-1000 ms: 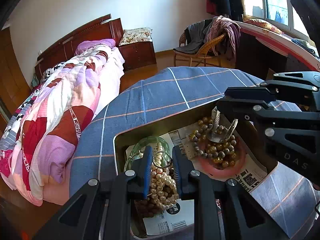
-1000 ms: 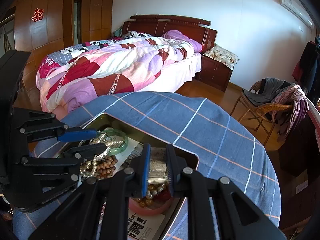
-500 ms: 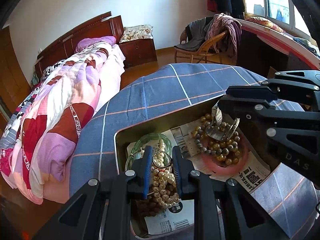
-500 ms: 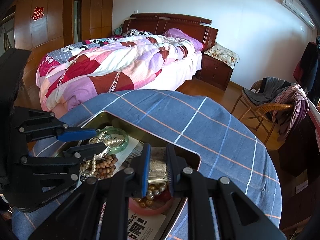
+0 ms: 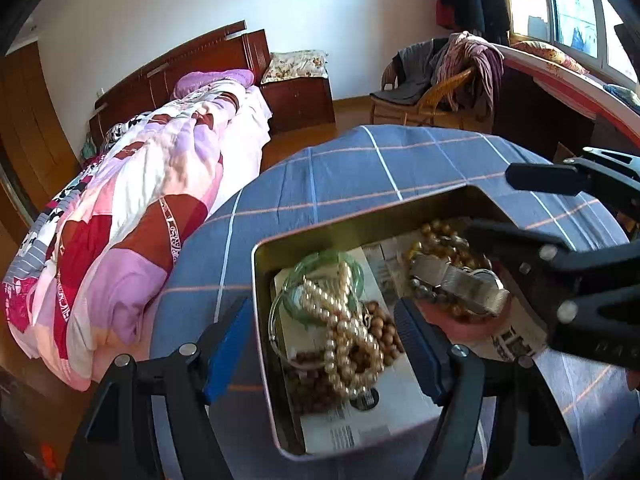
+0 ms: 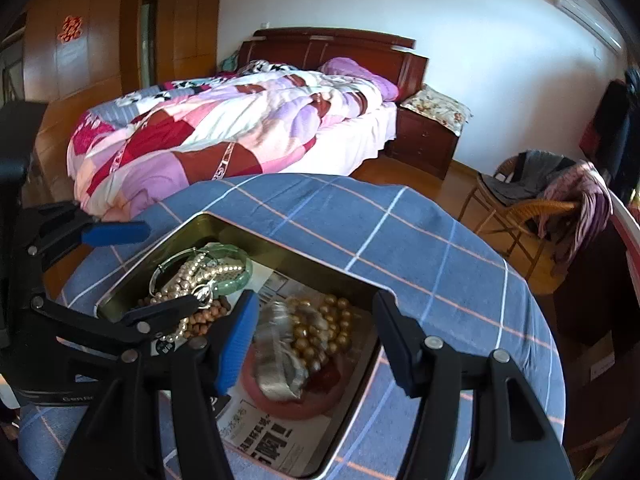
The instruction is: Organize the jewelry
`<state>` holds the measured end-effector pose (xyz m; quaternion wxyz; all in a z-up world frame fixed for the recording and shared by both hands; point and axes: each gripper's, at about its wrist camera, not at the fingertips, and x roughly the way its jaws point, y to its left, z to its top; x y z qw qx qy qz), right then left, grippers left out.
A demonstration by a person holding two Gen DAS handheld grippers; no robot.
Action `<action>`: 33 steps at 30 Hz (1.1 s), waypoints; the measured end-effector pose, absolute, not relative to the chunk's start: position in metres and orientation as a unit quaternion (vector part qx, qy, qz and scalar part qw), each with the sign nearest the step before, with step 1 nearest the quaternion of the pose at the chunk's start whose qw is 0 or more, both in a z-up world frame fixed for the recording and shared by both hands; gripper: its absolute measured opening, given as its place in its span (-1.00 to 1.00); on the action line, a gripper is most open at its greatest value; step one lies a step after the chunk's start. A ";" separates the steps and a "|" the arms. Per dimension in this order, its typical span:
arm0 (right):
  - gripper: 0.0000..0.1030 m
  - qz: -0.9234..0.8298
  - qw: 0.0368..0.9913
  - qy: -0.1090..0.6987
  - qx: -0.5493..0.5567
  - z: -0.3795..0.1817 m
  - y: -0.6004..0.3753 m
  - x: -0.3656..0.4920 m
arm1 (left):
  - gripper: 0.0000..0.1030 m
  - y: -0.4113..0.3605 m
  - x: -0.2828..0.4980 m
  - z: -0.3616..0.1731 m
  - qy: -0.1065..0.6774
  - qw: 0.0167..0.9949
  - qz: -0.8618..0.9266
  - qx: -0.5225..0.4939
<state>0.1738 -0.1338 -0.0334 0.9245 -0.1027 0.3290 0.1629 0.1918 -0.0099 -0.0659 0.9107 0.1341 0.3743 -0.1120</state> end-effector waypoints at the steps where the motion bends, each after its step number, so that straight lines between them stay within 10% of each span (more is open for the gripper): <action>1: 0.21 0.162 0.925 0.329 -0.099 -0.033 -0.135 0.173 | 0.42 -0.010 0.189 -0.066 0.372 0.911 -0.113 0.136; 33: 0.56 0.139 0.946 0.284 -0.068 -0.026 -0.158 0.090 | 0.42 -0.005 0.088 -0.049 0.330 0.933 -0.113 0.081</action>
